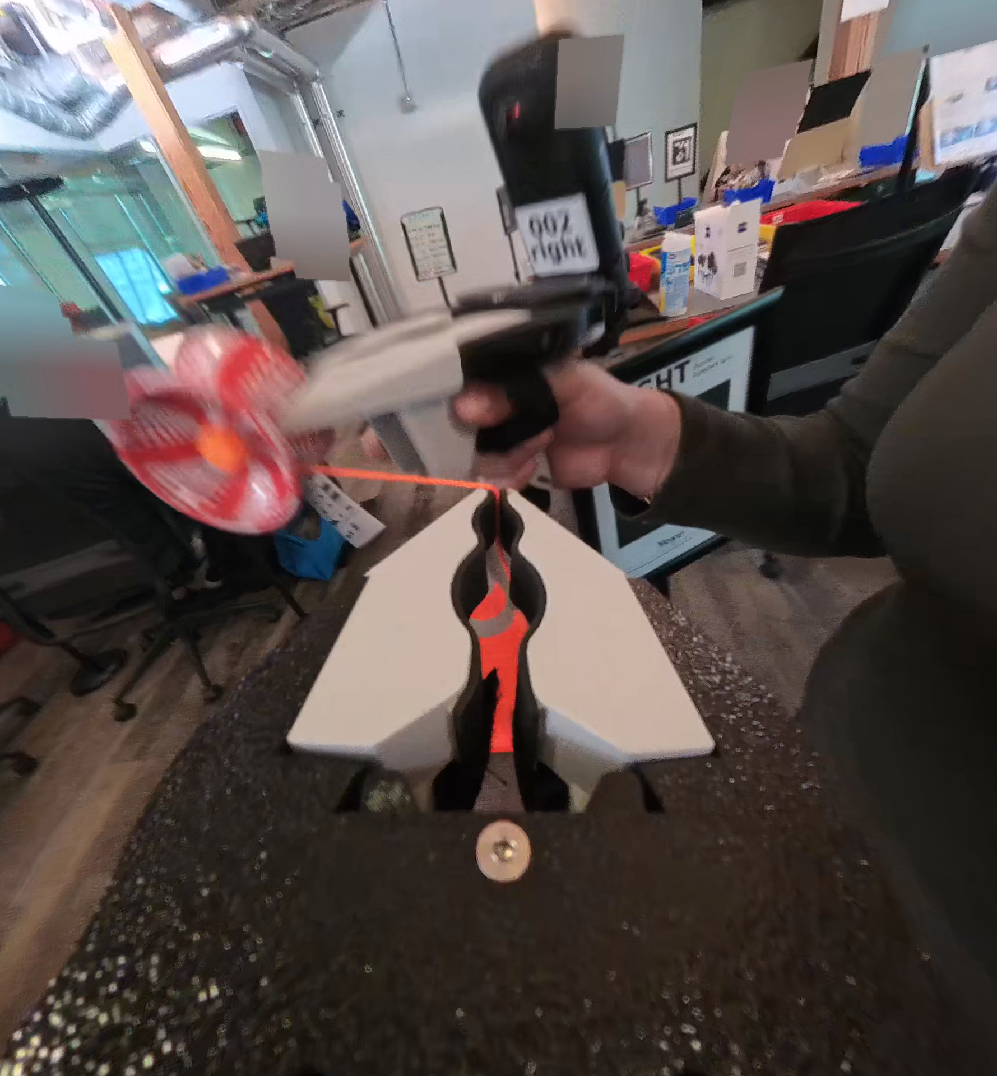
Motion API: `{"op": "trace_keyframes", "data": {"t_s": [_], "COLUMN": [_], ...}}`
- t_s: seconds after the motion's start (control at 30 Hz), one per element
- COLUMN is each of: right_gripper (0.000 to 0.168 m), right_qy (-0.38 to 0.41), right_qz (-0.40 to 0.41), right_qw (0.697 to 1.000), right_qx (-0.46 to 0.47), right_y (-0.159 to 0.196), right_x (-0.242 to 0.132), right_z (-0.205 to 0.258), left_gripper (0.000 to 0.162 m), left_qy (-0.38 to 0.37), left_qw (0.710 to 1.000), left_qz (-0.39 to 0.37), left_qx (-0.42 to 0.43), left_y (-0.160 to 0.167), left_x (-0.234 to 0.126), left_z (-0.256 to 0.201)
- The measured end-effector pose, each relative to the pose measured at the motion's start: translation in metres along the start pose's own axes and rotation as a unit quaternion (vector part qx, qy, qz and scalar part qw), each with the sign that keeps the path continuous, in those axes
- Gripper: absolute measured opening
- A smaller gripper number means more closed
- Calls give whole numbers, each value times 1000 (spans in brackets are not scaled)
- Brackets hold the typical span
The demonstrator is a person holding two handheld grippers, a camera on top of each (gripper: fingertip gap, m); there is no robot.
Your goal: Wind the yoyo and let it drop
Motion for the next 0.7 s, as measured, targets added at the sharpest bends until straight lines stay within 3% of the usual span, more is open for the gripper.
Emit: {"op": "trace_keyframes", "data": {"t_s": [0.17, 0.3, 0.47, 0.6, 0.7], "right_gripper": [1, 1, 1, 1, 1], "right_qy": [-66, -172, -228, -137, -63], "right_qz": [53, 39, -39, -86, -39], "right_qw": [996, 984, 972, 986, 997], "right_qx": [-43, -23, 39, 52, -1], "right_y": [22, 19, -2, -6, 9], "right_x": [5, 4, 1, -2, 3], "right_z": [21, 48, 55, 28, 16], "left_gripper": [0, 0, 0, 0, 0], "left_qy": [-119, -191, -83, 18, 93], "left_qw": [990, 974, 987, 982, 973], "left_qz": [33, 108, 136, 182, 208], "left_qx": [65, 54, -24, -46, -22], "left_y": [-36, -27, 22, 65, 71], "left_x": [-42, -57, -31, -3, 6], "left_z": [35, 78, 73, 25, -17]}}
Point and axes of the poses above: each gripper's, where its closed fingertips meet, x out along the fingers, y out of its underside, z = x × y across the jaws, the point moved 3 cm from there along -x, back along the fingers, and after that the axes turned 13 degrees about z, right-handed, at the moved point
